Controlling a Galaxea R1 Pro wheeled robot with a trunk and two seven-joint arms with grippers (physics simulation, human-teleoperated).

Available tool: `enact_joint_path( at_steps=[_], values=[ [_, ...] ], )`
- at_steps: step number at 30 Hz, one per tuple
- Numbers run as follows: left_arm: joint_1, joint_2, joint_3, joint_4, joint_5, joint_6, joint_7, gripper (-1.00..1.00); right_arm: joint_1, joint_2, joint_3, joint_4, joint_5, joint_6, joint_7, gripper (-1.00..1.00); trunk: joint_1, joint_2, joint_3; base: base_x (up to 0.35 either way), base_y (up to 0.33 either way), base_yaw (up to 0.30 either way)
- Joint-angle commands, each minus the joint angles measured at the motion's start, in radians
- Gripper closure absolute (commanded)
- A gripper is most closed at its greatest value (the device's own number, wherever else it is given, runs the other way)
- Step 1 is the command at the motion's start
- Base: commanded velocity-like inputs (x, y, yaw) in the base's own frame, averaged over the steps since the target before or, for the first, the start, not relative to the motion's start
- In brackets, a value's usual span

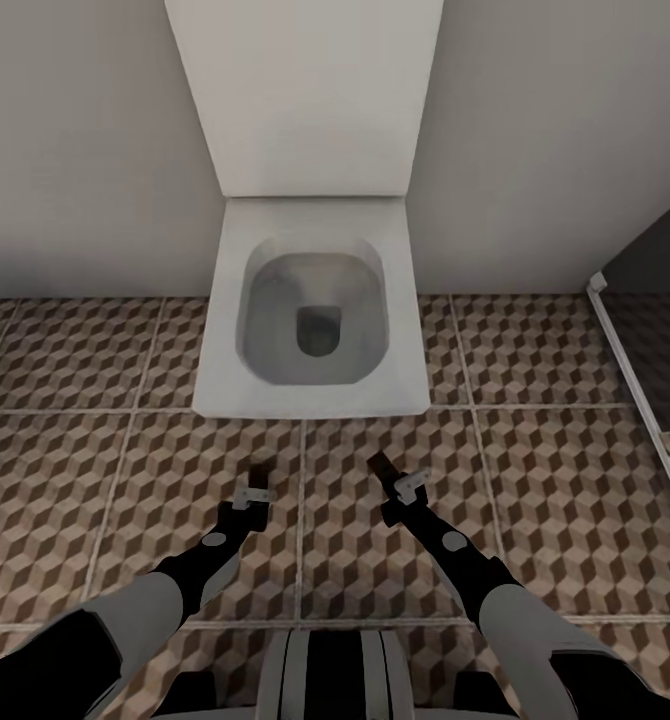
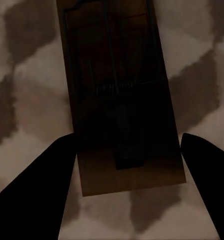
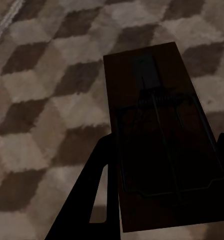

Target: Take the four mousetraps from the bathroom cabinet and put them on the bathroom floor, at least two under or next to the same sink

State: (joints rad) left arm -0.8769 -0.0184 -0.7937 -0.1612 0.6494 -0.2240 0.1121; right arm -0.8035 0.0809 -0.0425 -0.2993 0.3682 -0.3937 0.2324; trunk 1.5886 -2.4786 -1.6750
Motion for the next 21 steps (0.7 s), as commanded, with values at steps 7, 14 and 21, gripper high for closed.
enact_joint_path(
  at_steps=[7,14,21],
  values=[
    [-0.001,0.000,-0.009,0.000,0.003,-0.003,0.006,1.00,0.000,0.000,-0.005,0.000,0.000,-0.002,0.008,1.00,0.011,-0.021,-0.010,0.000,0.000,0.000],
    [-0.001,0.000,-0.009,0.000,0.003,-0.003,0.006,1.00,0.000,0.000,-0.005,0.000,0.000,-0.002,0.008,1.00,0.011,-0.021,-0.010,0.000,0.000,0.000],
    [-0.001,0.000,-0.009,0.000,0.003,-0.003,0.006,1.00,0.000,0.000,-0.005,0.000,0.000,-0.002,0.008,1.00,0.013,-0.022,-0.022,0.000,0.000,0.000]
  ],
)
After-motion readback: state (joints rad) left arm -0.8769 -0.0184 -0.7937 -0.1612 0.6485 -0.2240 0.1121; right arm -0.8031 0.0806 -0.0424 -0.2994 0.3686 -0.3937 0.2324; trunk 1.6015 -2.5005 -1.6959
